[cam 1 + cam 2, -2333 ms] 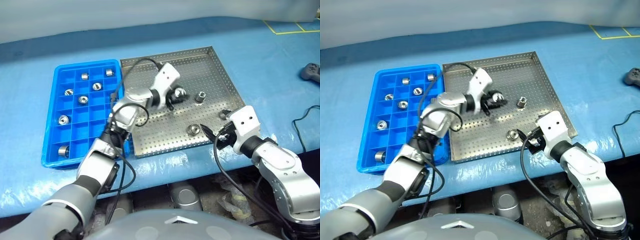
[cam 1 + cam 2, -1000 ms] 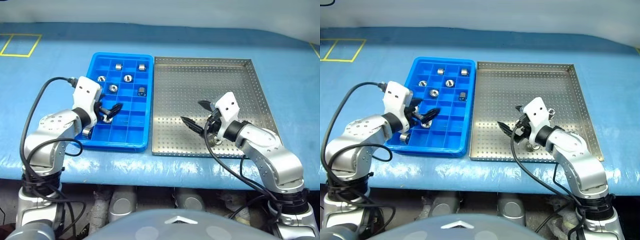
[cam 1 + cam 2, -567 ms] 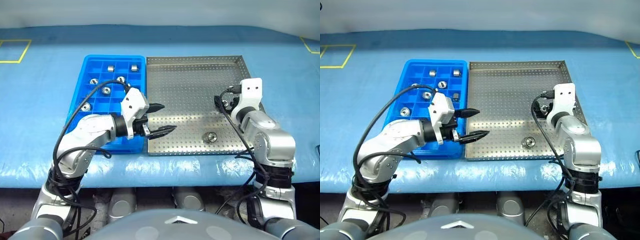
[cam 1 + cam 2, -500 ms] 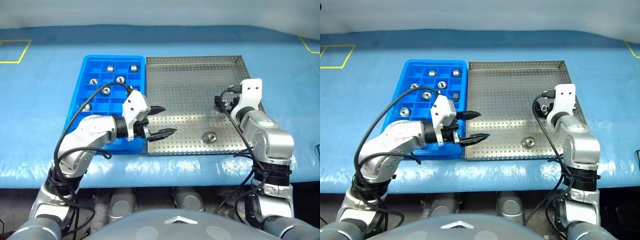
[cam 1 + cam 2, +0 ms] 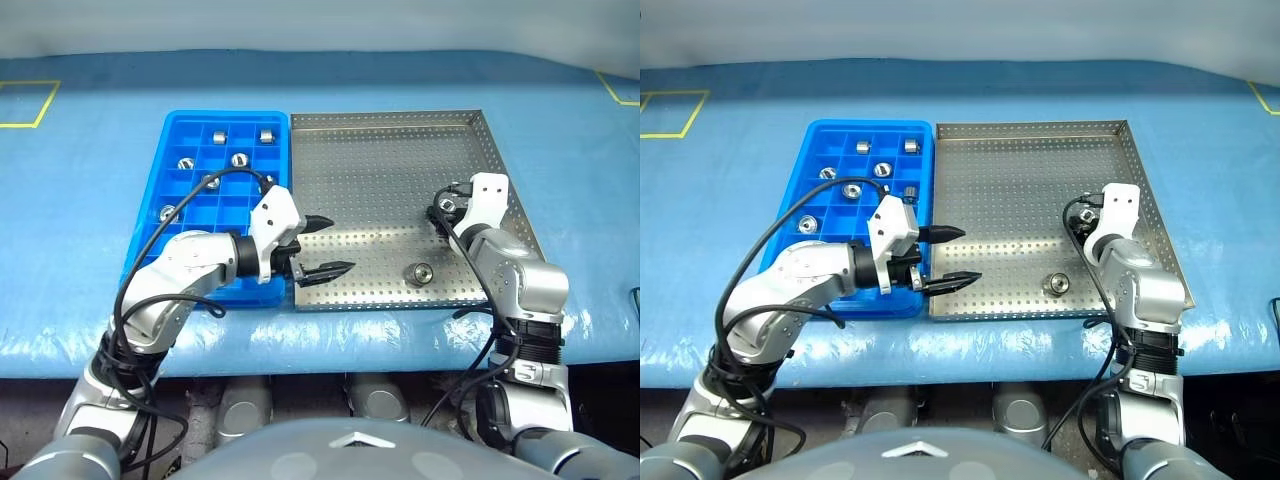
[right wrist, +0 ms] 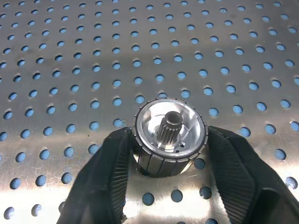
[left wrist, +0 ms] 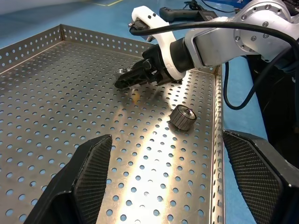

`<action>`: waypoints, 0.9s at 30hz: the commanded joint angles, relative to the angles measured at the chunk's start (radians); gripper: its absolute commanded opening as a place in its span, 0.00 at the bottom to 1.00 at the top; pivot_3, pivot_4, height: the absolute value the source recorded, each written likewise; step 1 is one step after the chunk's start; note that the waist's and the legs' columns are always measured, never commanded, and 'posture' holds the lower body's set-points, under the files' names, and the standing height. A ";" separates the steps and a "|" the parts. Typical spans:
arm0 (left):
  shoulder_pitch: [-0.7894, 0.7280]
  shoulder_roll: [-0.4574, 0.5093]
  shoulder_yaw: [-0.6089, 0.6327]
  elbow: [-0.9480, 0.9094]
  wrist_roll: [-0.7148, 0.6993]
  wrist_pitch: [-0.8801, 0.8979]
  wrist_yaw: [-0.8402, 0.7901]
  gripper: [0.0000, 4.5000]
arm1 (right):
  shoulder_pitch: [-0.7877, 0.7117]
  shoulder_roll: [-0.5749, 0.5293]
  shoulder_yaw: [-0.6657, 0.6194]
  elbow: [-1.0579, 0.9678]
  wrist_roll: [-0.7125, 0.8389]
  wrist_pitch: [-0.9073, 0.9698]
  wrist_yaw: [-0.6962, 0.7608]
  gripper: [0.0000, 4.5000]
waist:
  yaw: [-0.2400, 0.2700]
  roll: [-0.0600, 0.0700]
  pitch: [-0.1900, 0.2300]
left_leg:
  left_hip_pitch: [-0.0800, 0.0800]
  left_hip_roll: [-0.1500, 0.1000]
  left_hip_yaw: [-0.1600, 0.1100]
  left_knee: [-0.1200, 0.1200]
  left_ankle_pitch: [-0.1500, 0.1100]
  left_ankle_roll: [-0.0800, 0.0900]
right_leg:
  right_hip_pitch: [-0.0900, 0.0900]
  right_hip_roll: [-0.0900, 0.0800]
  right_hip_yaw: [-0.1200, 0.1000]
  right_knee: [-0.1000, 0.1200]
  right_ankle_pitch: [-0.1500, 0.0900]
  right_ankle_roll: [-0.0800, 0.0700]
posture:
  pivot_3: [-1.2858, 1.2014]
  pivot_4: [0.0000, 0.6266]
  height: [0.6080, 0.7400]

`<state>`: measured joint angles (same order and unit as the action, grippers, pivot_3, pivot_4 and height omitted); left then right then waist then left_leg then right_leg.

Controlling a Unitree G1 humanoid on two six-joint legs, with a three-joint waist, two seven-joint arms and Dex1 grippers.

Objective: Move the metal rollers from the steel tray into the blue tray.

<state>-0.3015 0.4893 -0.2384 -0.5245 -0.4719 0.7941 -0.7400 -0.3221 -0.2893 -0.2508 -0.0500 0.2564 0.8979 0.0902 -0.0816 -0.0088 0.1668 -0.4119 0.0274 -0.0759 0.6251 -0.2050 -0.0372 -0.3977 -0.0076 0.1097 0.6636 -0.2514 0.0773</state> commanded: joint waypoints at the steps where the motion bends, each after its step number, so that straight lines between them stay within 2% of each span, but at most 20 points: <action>1: 0.002 0.007 0.010 -0.013 0.003 -0.022 0.007 0.92 | -0.014 -0.015 -0.008 -0.026 0.000 -0.028 0.011 0.50 | 0.000 0.000 0.000 | 0.000 0.000 0.000 0.000 0.000 0.000 | 0.000 0.000 0.000 0.000 0.000 0.000 | 0.51 0.24 1.00; 7: 0.020 0.013 0.019 -0.022 -0.001 -0.023 0.021 0.92 | -0.015 -0.020 0.006 -0.049 -0.005 -0.048 0.023 0.50 | 0.002 0.000 0.000 | 0.000 0.000 0.000 0.000 0.000 0.000 | 0.000 0.000 0.000 0.000 0.000 0.000 | 0.51 0.24 1.00; 12: 0.057 0.032 0.118 -0.038 -0.018 -0.013 0.061 0.92 | -0.037 -0.009 0.052 -0.125 0.017 -0.036 0.060 0.50 | -0.003 0.000 0.000 | 0.000 0.000 0.000 0.000 0.000 0.000 | -0.001 0.000 0.000 0.000 -0.001 0.002 | 0.52 0.24 1.00; 20: 0.064 0.049 0.138 -0.053 -0.022 -0.007 0.088 0.92 | -0.056 -0.026 0.061 0.005 -0.035 -0.065 0.040 0.50 | 0.021 0.000 0.000 | -0.001 0.000 0.000 0.000 0.000 0.000 | 0.000 -0.001 0.000 -0.001 -0.001 0.002 | 0.53 0.24 1.00; 27: 0.064 0.039 0.115 -0.053 -0.026 -0.009 0.091 0.92 | -0.032 -0.027 0.049 0.042 -0.061 -0.082 0.019 0.50 | 0.019 0.000 0.000 | 0.000 0.000 0.000 -0.001 0.000 0.000 | 0.000 -0.001 0.000 -0.001 0.000 0.000 | 0.53 0.24 1.00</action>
<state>-0.2281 0.5311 -0.1278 -0.5314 -0.4868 0.7967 -0.6497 -0.3578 -0.3086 -0.1879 -0.0031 0.2053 0.8341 0.1208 -0.0621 -0.0084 0.1671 -0.4120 0.0269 -0.0761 0.6242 -0.2051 -0.0371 -0.3980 -0.0082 0.1095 0.6629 -0.2513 0.0770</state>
